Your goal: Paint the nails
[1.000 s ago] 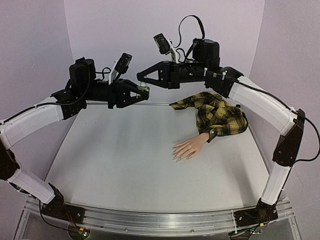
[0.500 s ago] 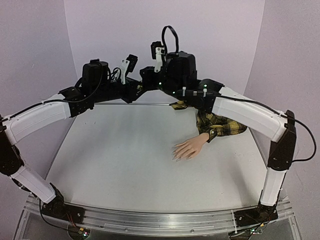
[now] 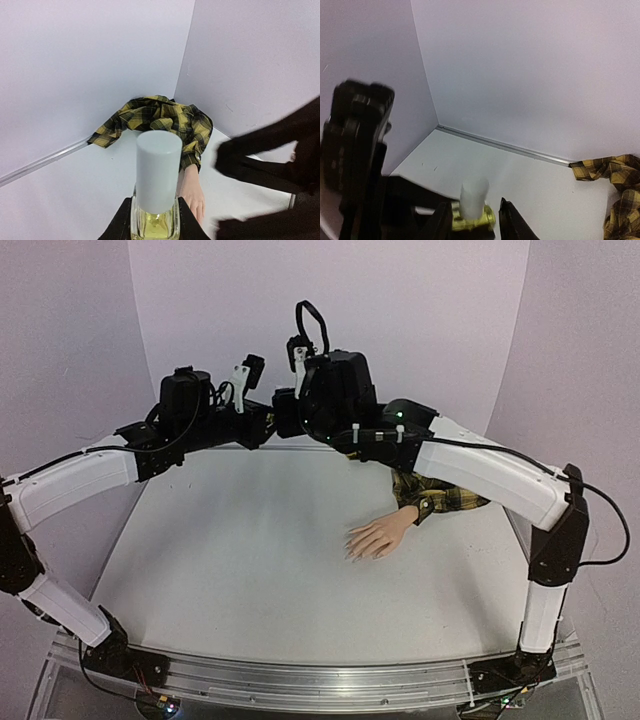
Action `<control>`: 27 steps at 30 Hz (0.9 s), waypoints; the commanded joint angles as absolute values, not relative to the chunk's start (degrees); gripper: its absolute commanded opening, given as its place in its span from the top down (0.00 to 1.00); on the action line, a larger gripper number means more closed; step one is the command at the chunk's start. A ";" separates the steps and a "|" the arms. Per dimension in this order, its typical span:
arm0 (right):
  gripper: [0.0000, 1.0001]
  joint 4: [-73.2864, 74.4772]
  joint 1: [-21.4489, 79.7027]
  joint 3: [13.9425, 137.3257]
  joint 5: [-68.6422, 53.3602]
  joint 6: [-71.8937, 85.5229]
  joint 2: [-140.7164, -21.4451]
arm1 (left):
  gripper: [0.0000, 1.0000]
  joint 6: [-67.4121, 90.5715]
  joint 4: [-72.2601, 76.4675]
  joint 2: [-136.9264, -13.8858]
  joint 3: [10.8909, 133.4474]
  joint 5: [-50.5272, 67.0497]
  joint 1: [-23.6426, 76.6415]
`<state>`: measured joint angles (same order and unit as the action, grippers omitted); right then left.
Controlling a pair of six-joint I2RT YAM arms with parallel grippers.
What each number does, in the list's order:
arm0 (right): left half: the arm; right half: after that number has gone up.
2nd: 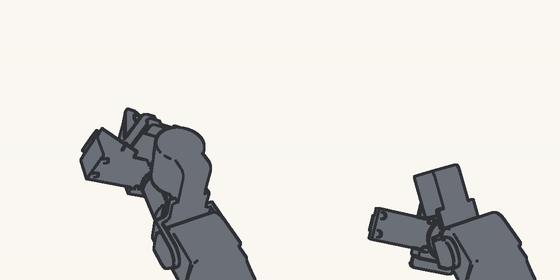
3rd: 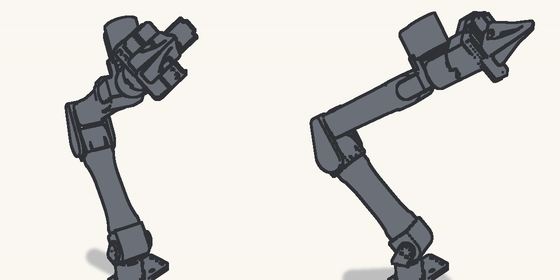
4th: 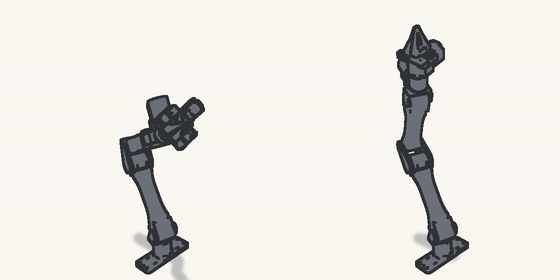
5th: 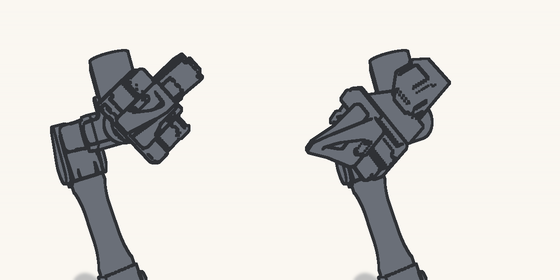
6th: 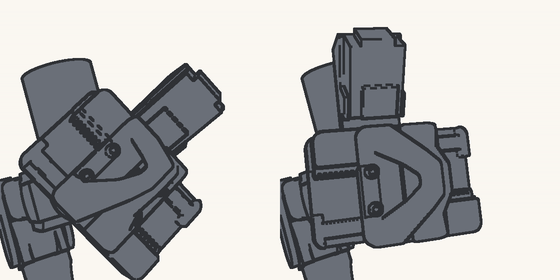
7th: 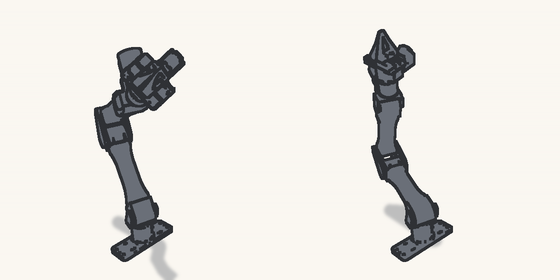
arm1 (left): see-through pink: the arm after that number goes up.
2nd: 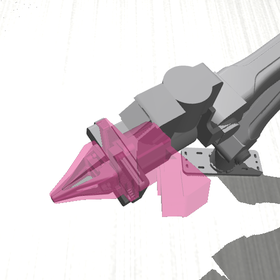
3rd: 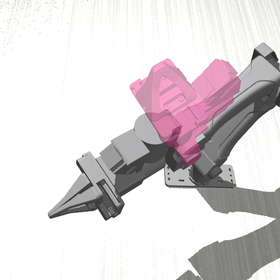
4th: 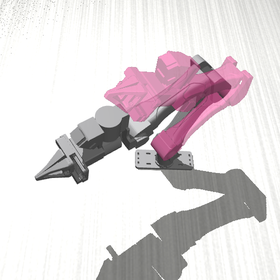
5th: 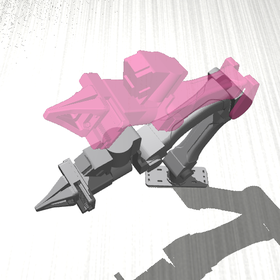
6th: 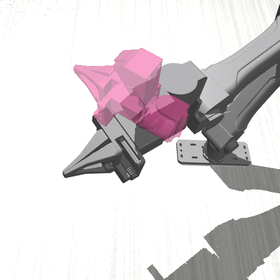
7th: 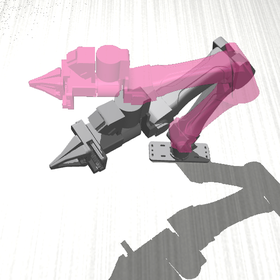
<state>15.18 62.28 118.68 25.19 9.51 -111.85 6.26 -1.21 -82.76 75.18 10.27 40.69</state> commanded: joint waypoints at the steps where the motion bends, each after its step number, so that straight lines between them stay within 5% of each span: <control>1: 0.46 18.88 62.11 116.09 17.53 5.54 -103.20 | 1.00 7.74 -1.71 -78.03 75.74 12.18 38.76; 4: 0.27 18.90 59.43 113.14 7.89 4.27 -99.67 | 1.00 6.42 -3.33 -76.59 75.12 19.89 38.72; 8: 0.16 17.81 53.86 110.01 -16.73 4.43 -96.76 | 1.00 4.71 -0.43 -74.47 72.61 36.73 38.73; 12: 0.17 14.91 49.27 109.06 -43.60 3.75 -97.14 | 1.00 7.49 4.63 -75.00 72.39 52.81 38.76; 16: 0.19 13.32 48.35 109.97 -56.18 3.89 -98.14 | 1.00 13.39 10.99 -76.49 72.12 65.40 38.76; 23: 0.26 10.65 48.38 113.59 -66.37 7.77 -102.52 | 1.00 15.20 13.10 -77.85 73.01 68.26 38.76; 27: 0.38 9.45 48.40 117.06 -67.25 10.82 -105.97 | 1.00 15.21 13.11 -78.62 74.20 68.60 38.76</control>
